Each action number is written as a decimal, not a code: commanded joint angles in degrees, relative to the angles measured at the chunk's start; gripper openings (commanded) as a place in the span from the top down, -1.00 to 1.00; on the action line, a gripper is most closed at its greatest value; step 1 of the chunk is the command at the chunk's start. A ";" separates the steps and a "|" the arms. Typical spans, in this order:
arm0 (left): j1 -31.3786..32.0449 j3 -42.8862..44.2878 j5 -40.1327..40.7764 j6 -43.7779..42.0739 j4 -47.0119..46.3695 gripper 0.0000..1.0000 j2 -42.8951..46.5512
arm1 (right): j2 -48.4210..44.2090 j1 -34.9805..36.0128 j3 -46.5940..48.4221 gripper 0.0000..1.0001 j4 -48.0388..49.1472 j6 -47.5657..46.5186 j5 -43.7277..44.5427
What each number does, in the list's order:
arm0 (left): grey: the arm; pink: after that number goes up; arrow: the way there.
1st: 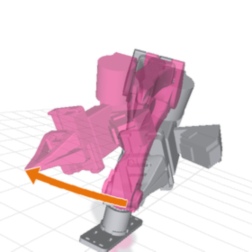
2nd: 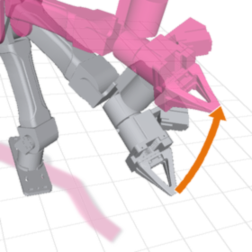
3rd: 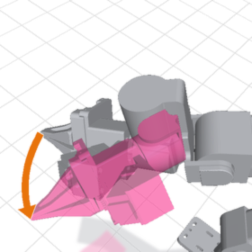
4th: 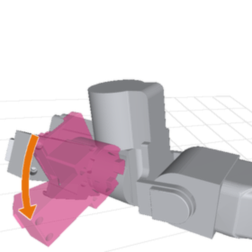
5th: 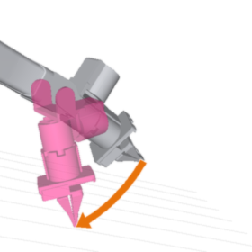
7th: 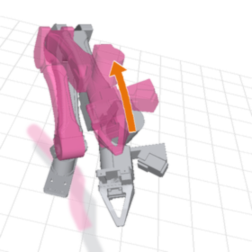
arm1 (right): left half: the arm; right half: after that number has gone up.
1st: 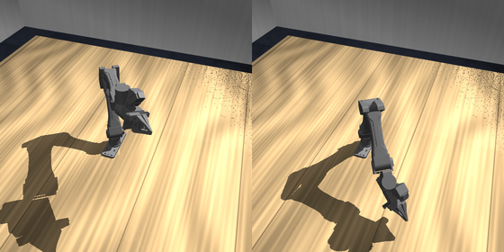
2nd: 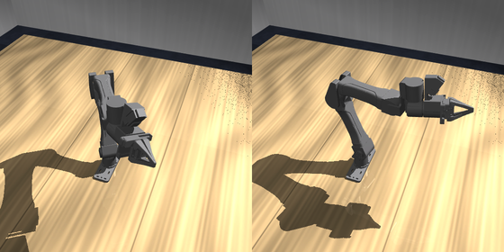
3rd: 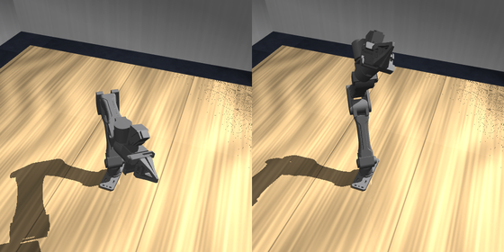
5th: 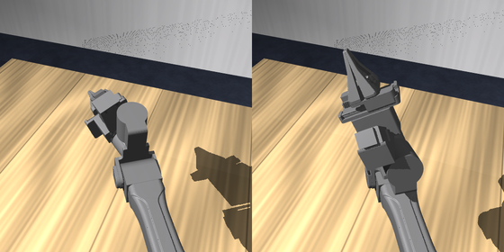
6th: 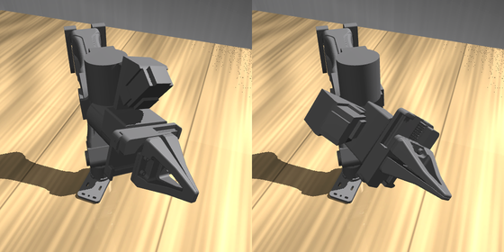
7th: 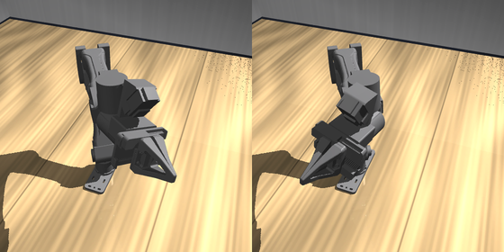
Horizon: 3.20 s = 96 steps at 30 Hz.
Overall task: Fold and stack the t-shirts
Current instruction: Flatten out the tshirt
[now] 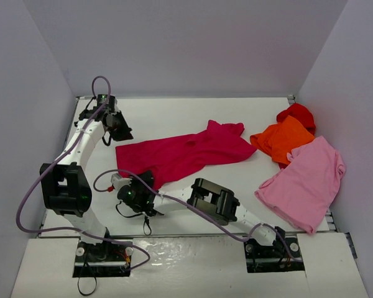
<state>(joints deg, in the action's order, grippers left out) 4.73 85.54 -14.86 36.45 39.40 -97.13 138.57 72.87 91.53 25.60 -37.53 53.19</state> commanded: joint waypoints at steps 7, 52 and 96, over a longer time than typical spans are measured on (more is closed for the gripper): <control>-0.51 1.21 -2.41 0.20 -2.58 1.00 2.14 | -14.59 -9.63 6.83 1.00 -0.69 5.77 -7.01; -0.78 1.14 -3.79 0.05 -2.91 1.00 2.66 | -8.66 -9.90 5.70 0.17 -16.30 26.88 -26.80; -1.48 1.11 -4.62 0.20 -3.10 1.00 2.98 | -6.41 -11.60 7.56 0.23 -14.44 24.63 -22.91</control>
<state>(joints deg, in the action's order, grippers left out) 3.66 85.50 -18.26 36.46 38.15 -97.12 131.43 61.91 93.64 9.42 -11.12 26.15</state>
